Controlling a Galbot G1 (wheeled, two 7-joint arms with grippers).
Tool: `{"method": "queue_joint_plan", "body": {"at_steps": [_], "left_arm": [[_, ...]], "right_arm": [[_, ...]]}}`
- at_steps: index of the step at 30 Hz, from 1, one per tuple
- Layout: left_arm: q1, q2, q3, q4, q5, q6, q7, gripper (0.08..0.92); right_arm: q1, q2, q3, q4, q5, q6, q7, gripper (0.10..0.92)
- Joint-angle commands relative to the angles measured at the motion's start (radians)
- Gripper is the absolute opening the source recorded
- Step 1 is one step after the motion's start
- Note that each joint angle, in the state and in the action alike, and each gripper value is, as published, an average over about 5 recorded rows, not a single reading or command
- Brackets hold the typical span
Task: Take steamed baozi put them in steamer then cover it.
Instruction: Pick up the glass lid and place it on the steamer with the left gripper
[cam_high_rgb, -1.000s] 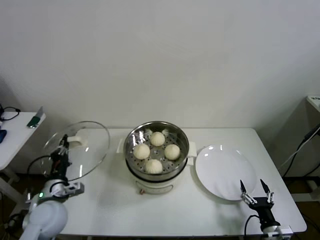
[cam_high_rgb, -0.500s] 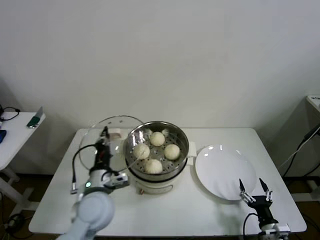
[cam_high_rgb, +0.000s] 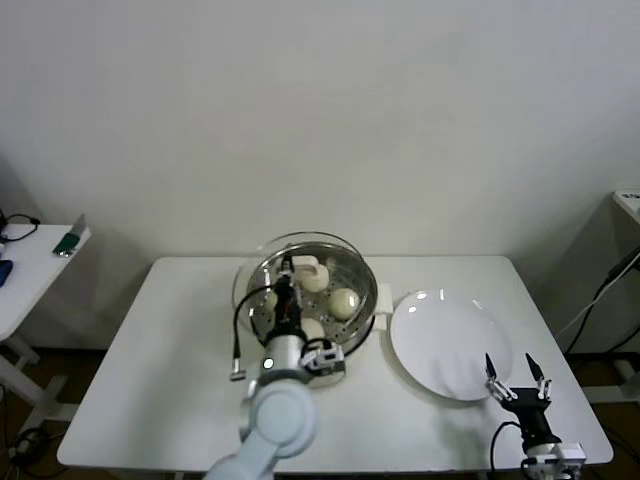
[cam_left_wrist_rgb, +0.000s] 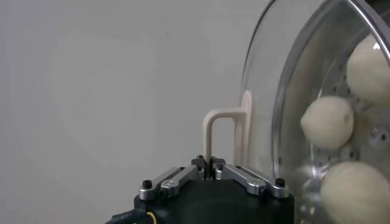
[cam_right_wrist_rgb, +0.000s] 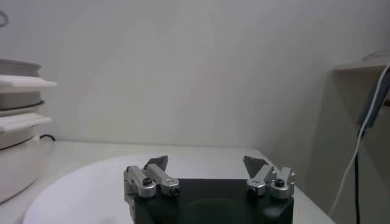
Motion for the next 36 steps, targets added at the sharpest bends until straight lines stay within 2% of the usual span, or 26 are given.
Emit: {"method": "queue_joint_plan", "body": {"at_steps": [1, 16, 36], "left_arm": [[-0.045, -0.128, 0.088, 0.12, 0.091, 0.024, 0.021, 0.14], [-0.064, -0.097, 0.025, 0.235, 0.078, 0.021, -0.008, 0.14], [-0.036, -0.077, 0.008, 0.23, 0.07, 0.002, -0.046, 0.14]], "right_arm": [[0.003, 0.001, 0.002, -0.004, 0.009, 0.006, 0.001, 0.823], [-0.009, 0.004, 0.013, -0.004, 0.012, 0.025, 0.002, 0.823], [-0.014, 0.01, 0.018, -0.001, 0.01, 0.042, 0.01, 0.823]]}}
